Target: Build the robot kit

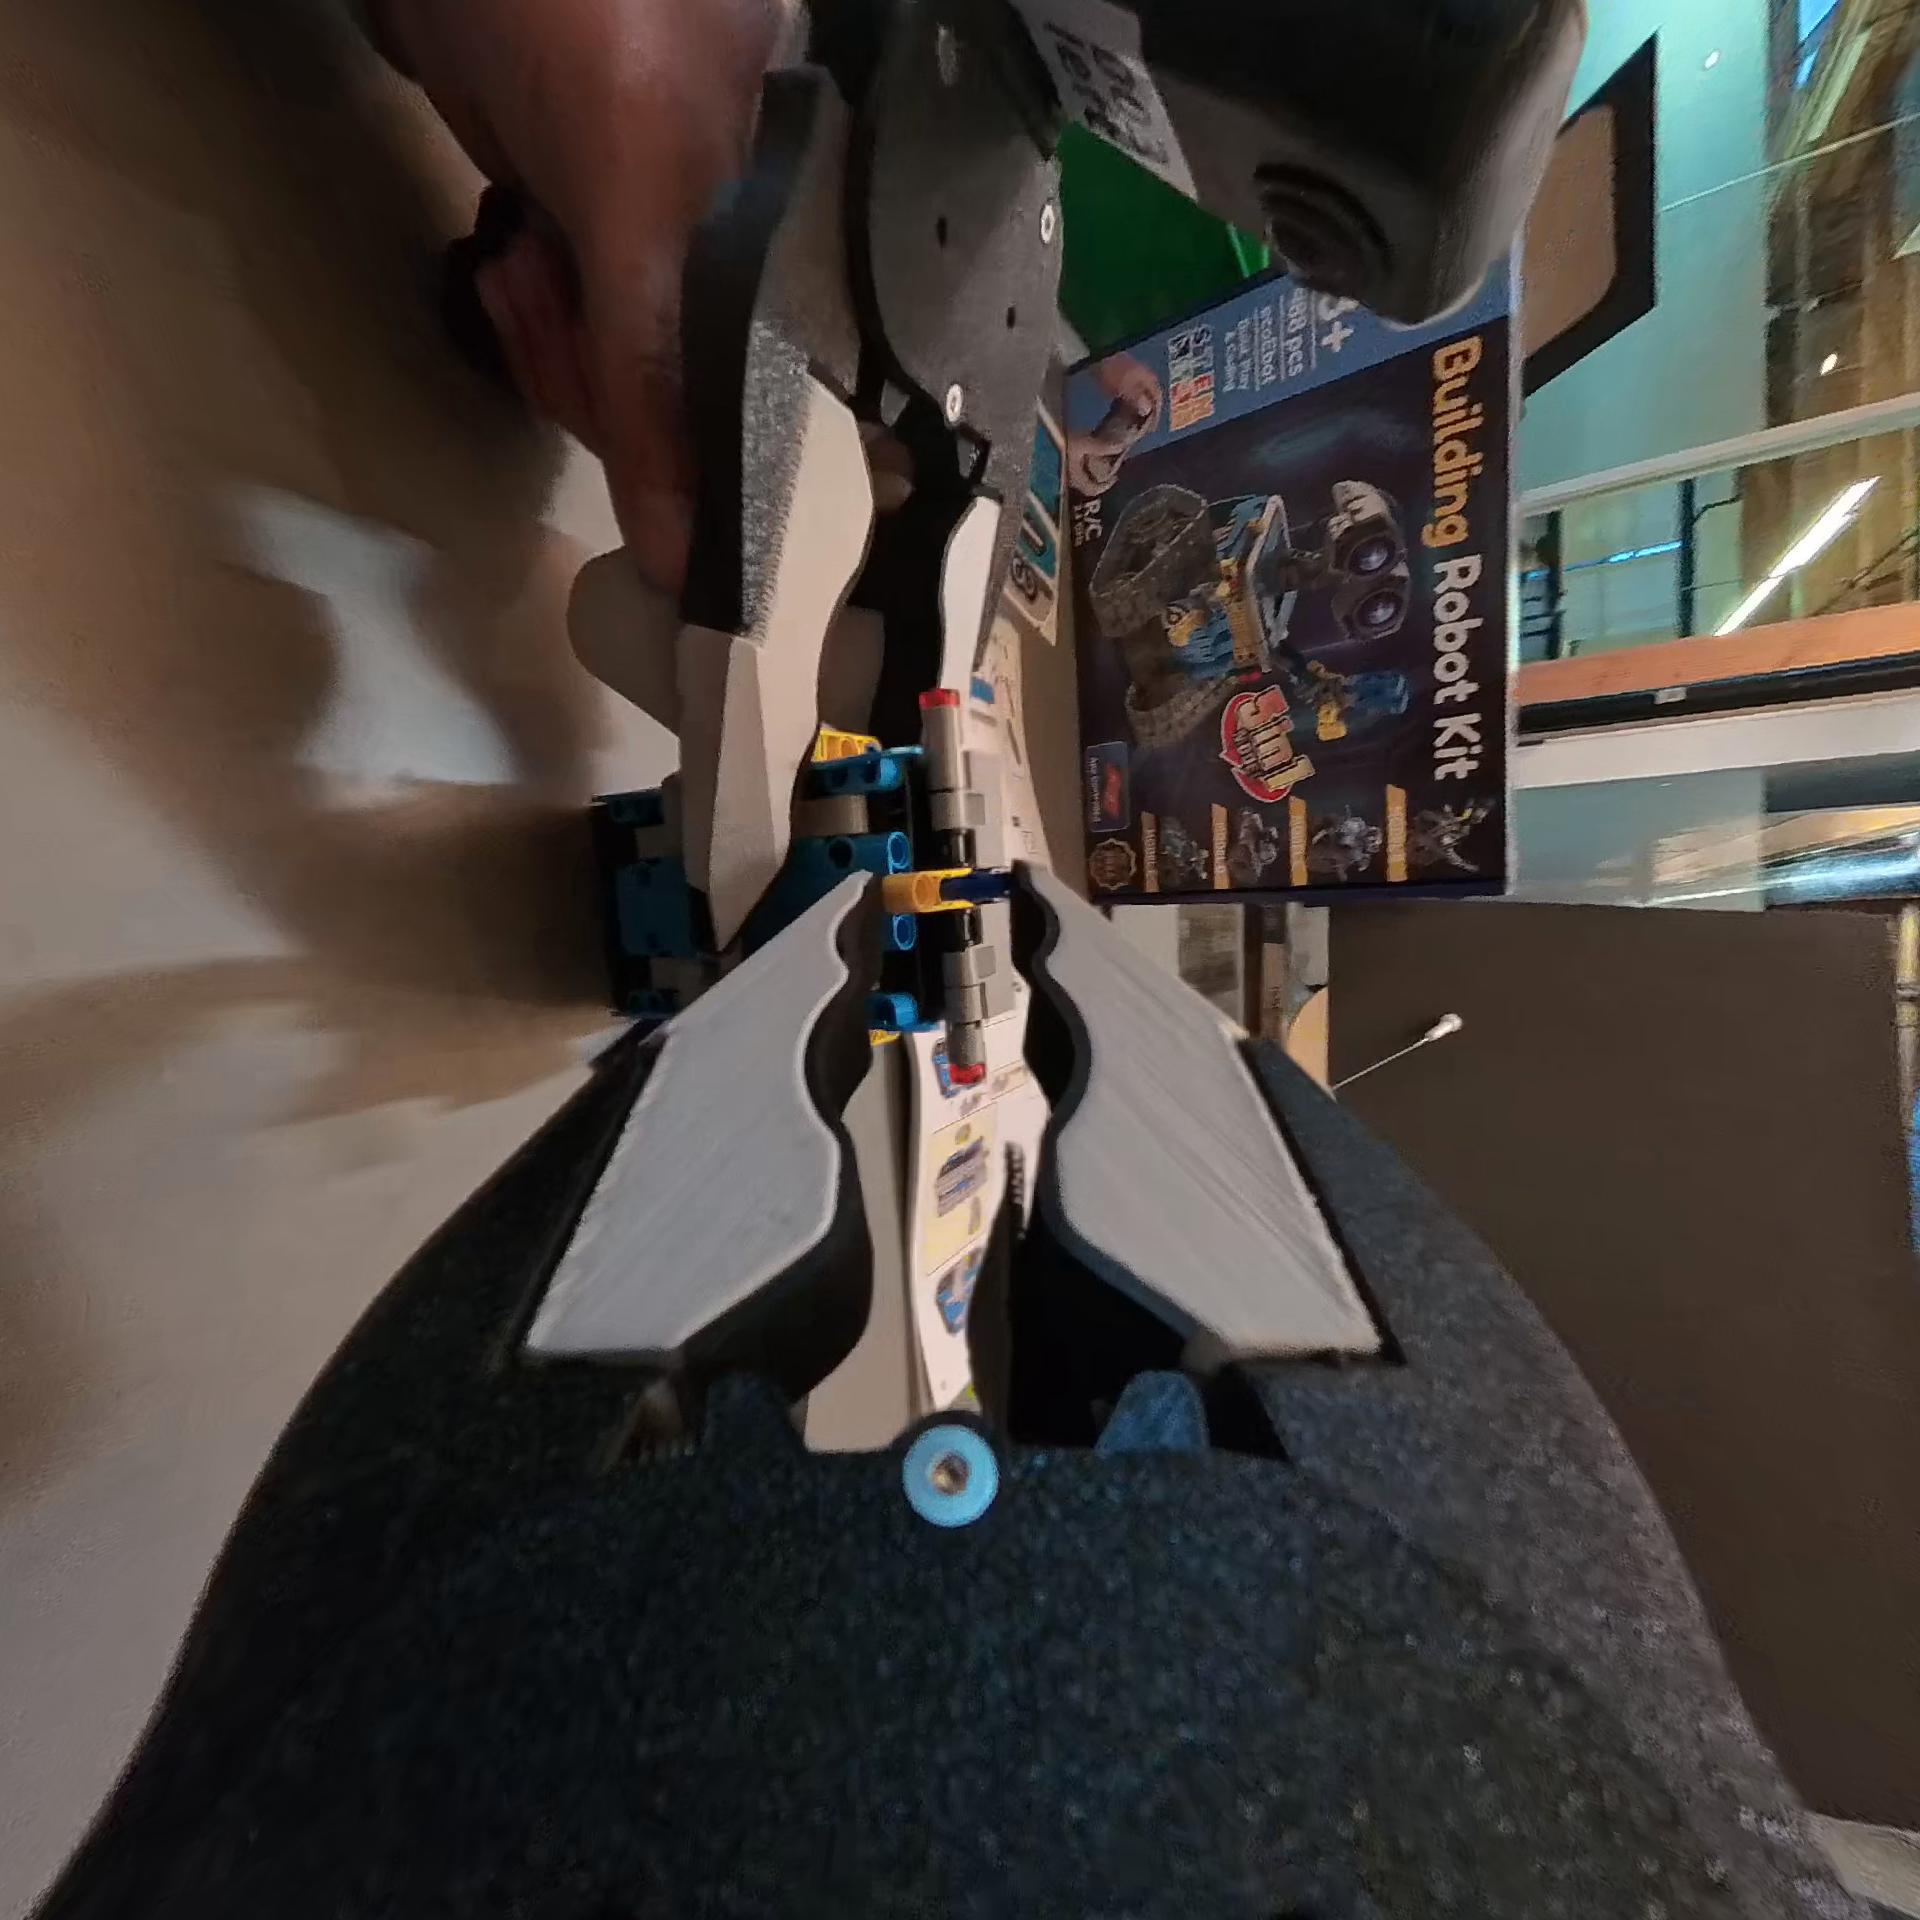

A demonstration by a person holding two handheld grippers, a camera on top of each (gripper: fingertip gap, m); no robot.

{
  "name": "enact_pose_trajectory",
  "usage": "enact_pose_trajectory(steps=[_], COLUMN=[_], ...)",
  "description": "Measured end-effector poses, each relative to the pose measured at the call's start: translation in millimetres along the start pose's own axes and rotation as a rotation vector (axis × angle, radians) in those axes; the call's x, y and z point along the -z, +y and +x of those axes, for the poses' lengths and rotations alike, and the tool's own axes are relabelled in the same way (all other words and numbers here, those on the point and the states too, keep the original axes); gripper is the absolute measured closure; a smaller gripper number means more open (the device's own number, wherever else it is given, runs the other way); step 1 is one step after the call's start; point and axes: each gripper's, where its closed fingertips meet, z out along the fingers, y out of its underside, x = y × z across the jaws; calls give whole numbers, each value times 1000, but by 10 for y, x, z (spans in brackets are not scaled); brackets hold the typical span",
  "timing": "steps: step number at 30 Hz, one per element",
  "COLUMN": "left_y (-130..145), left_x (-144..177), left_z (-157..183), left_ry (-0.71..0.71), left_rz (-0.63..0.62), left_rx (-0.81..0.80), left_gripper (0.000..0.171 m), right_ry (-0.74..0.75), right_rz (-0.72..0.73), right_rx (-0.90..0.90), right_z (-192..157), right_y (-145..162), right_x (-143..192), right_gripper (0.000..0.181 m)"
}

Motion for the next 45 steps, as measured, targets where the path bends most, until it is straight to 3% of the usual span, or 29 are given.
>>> enact_pose_trajectory(steps=[18,33,38,45], left_y=[-2,-7,-11,-12], left_x=[-27,-37,-39,-42], left_z=[14,-18,-29,-16], left_ry=[36,29,21,14], left_rz=[1,8,11,10], left_rx=[52,145,155,136], left_gripper=[116,116,116,116], right_ry=[-139,-161,-68,39], right_rz=[32,-82,-93,-73], right_rx=[-203,-199,-71,-122], right_z=[-12,-6,-32,-60], right_y=[7,38,58,66], right_x=[25,-3,-29,-19], right_gripper=[160,160,159,161])
